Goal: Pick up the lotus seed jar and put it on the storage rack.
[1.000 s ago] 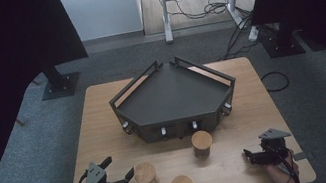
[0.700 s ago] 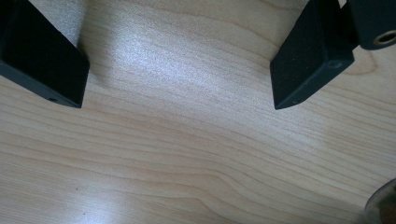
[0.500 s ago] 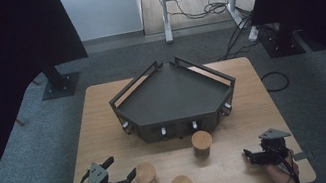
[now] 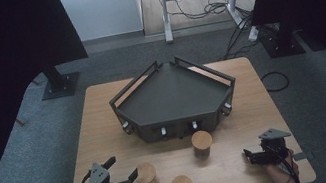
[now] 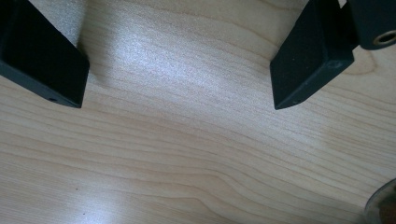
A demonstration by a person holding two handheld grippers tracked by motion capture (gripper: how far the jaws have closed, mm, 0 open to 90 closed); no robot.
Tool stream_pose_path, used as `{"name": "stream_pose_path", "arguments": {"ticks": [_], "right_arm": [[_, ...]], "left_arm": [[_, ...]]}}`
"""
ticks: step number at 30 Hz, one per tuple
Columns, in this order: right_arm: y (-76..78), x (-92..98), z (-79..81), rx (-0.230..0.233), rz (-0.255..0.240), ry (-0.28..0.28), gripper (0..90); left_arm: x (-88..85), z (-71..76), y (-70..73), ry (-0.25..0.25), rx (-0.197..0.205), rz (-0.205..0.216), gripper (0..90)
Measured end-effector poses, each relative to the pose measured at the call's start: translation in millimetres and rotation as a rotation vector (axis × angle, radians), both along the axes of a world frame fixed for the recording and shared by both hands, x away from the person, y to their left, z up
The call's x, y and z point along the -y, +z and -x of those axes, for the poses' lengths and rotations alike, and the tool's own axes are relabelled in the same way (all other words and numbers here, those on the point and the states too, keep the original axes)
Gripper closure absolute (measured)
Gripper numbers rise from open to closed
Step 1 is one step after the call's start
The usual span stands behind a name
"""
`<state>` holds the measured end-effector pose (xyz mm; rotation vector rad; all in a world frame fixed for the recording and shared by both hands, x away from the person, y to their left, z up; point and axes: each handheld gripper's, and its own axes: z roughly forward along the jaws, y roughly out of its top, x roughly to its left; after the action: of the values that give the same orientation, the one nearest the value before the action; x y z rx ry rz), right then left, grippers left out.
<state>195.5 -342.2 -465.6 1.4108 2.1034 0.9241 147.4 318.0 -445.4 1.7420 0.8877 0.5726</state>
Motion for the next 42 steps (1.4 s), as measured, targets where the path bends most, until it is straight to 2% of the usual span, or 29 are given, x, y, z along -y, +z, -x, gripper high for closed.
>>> {"name": "stream_pose_path", "arguments": {"ticks": [42], "right_arm": [[0.0, 0.0, 0.0, 0.0, 0.0, 0.0, 3.9]], "left_arm": [[7.6, -2.5, -1.6, -0.062, -0.003, 0.023, 7.0]]}}
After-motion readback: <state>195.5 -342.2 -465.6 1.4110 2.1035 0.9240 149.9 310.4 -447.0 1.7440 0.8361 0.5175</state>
